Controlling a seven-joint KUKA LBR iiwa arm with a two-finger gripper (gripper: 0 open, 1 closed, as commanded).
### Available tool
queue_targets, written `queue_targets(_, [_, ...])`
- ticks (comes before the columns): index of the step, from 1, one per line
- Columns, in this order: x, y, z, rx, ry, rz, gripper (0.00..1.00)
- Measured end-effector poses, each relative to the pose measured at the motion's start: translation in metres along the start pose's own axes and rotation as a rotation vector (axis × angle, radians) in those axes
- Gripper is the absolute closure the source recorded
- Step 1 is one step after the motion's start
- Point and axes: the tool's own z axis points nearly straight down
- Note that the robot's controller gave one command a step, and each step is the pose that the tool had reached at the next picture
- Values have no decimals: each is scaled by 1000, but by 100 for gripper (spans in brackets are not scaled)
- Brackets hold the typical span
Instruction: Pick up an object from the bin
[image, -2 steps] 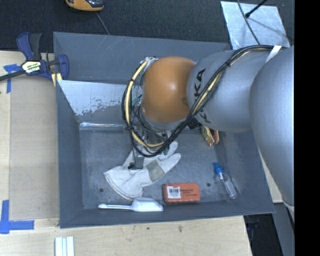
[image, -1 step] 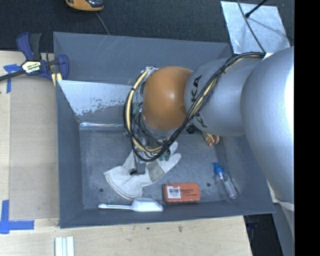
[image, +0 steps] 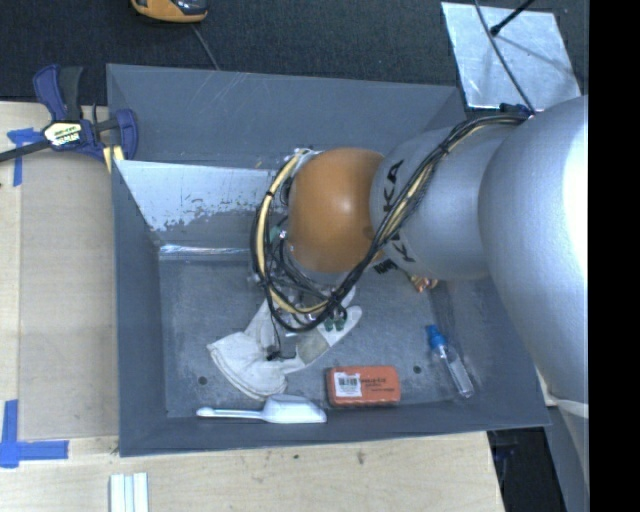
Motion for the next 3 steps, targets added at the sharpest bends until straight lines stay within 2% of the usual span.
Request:
queue_targets(1, [-8, -17, 2, 0, -2, -145, 100])
queue_targets(2, [-8, -17, 2, 0, -2, -145, 100])
queue_targets(3, [-5, -68, -126, 0, -1, -121, 100])
